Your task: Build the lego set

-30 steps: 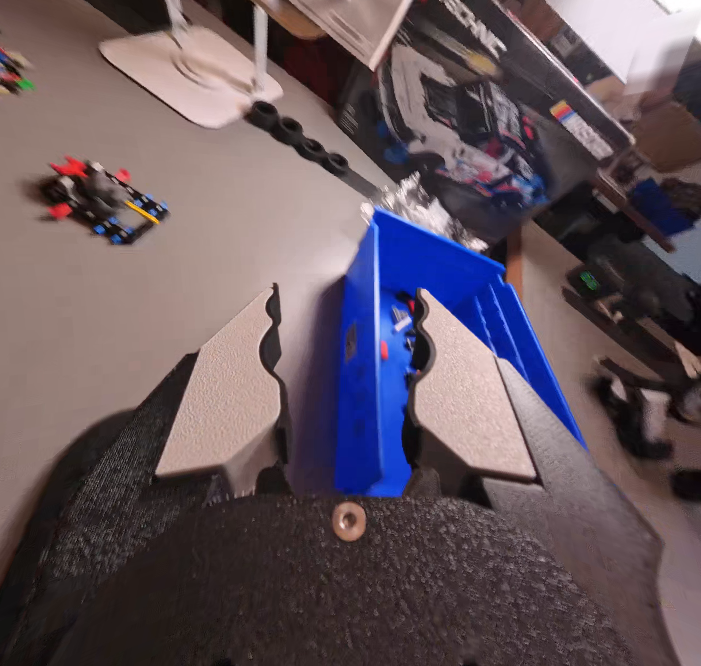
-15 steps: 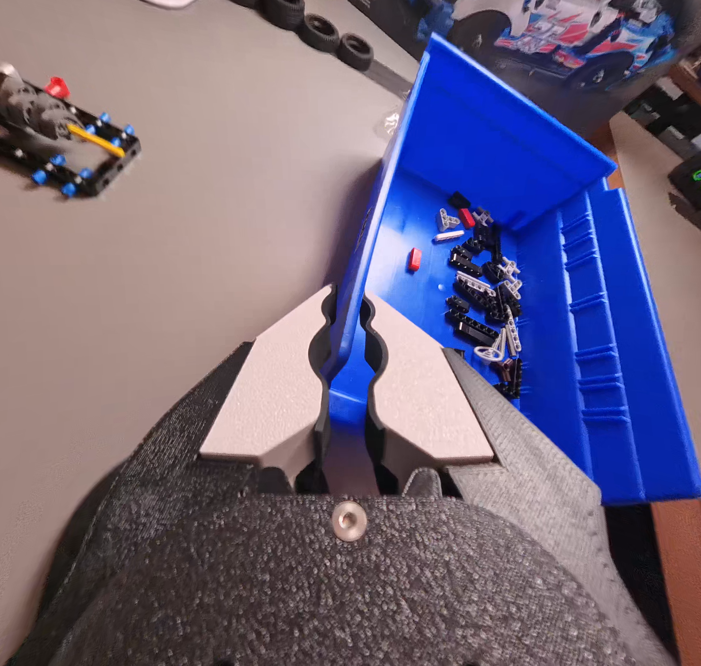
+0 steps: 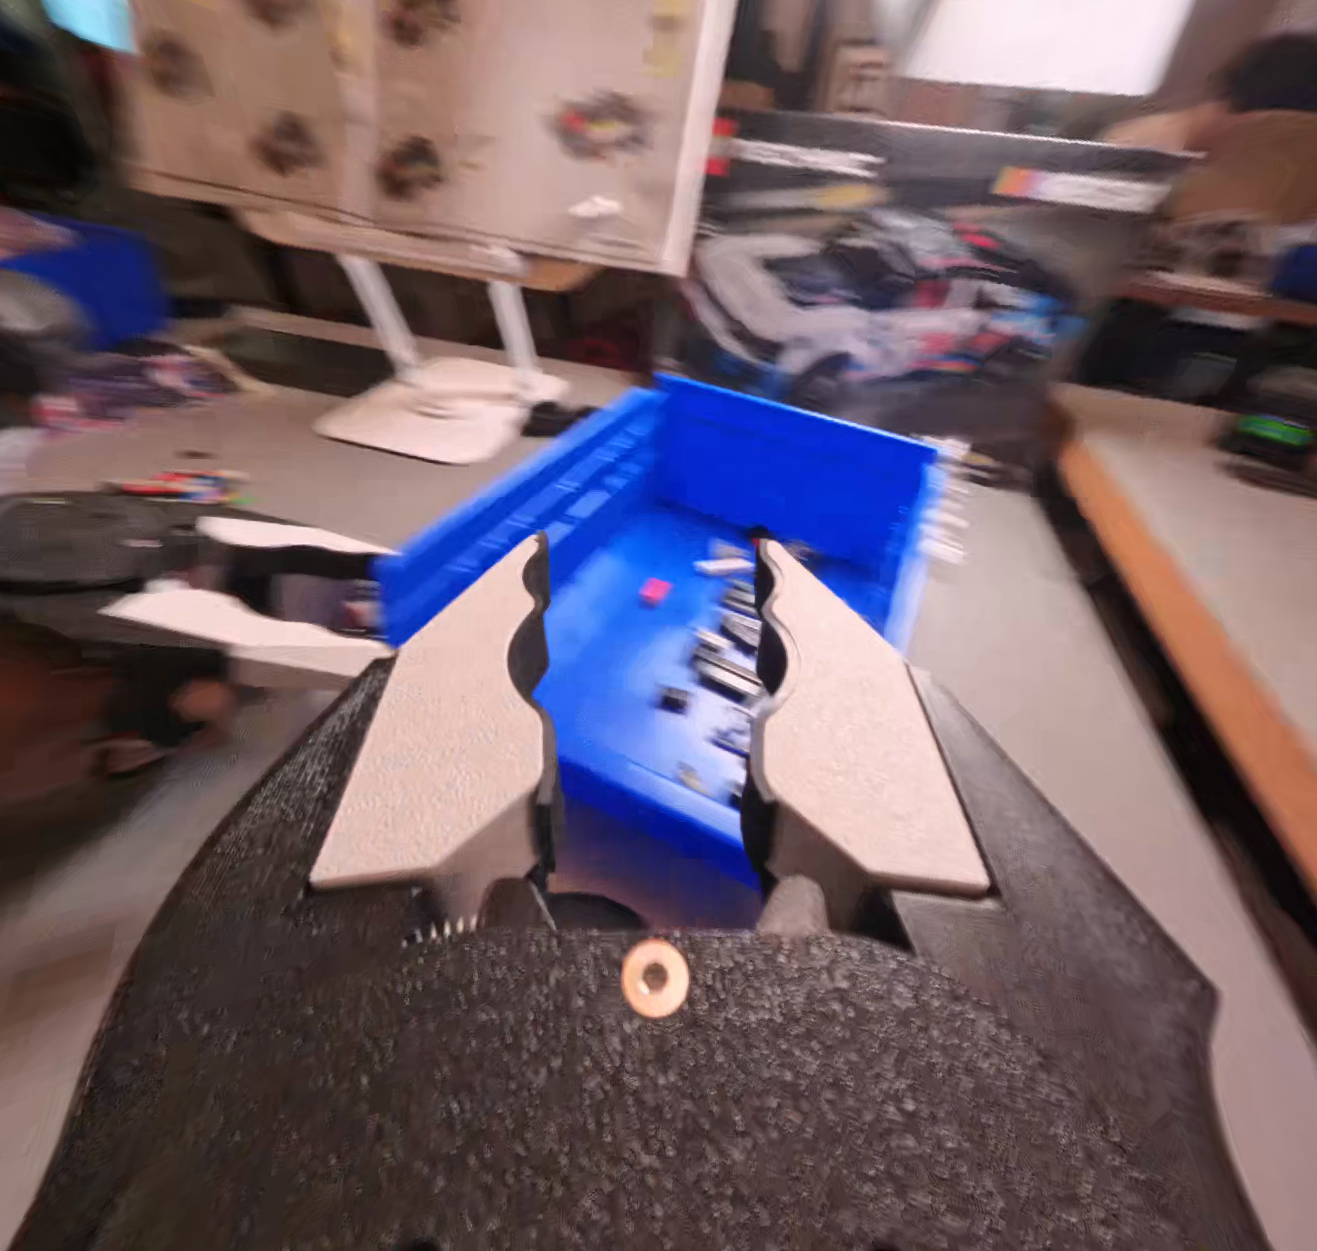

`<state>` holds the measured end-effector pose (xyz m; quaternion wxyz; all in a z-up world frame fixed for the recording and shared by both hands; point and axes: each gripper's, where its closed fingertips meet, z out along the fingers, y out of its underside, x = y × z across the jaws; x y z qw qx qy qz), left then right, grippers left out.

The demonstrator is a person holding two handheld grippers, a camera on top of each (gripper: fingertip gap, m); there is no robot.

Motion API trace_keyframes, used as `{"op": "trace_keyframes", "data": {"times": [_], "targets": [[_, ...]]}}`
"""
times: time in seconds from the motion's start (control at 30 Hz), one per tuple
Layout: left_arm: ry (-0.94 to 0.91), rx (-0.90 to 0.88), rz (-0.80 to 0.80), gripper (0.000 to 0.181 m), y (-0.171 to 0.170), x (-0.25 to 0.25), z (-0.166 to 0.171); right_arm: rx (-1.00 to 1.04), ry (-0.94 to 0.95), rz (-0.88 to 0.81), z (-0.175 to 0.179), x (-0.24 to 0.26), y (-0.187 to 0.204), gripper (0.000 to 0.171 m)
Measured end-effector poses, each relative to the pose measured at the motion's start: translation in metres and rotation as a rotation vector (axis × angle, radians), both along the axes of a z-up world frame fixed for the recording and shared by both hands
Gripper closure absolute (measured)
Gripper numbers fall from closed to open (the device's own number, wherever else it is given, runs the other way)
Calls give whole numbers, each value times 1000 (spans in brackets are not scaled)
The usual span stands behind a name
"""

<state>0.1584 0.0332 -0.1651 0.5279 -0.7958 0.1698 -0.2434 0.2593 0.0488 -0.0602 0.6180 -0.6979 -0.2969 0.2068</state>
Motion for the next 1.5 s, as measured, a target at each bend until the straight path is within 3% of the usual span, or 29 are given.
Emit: {"op": "trace_keyframes", "data": {"times": [0.07, 0.1, 0.13, 0.27, 0.3, 0.4, 0.47, 0.57, 0.77, 0.93, 1.1, 1.27, 1.37, 1.5], "targets": [[26, -2, 62, 105, 17, 2, -10, -51, -84, -168, -28, 49, 27, 96], [46, 4, 96, 121, 24, -1, -14, -117, -95, -175, -46, 57, 33, 86], [51, 0, 118, 132, 28, -3, -14, -174, -96, -163, -65, 59, 37, 82], [98, -7, 149, 145, 32, -12, -10, -304, -170, -140, -123, 59, 47, 75], [84, -1, 164, 150, 33, -17, -6, -316, -151, -126, -125, 55, 46, 80], [102, 34, 188, 162, 35, -25, 5, -349, -73, -25, -120, 31, 32, 117], [146, 92, 195, 162, 33, -27, 21, -284, -146, -96, -113, 34, 32, 131], [177, 191, 226, 165, 21, -41, 58, -191, -161, -146, -86, 24, 19, 135], [112, 222, 334, 170, -30, -118, 118, -40, -98, 5, -4, -46, -31, 127], [104, 231, 498, 174, -92, -205, 138, 37, -113, 170, 22, -132, -78, 120], [32, 184, 662, 179, -150, -290, 135, 41, -105, 410, 10, -216, -141, 102], [-32, 129, 750, 178, -190, -344, 111, -13, -44, 638, -7, -245, -192, 97], [-17, 110, 831, 179, -219, -377, 98, -82, -33, 642, -27, -224, -185, 96], [-31, 83, 966, 178, -274, -431, 86, -172, -85, 500, -60, -167, -138, 98]]}}
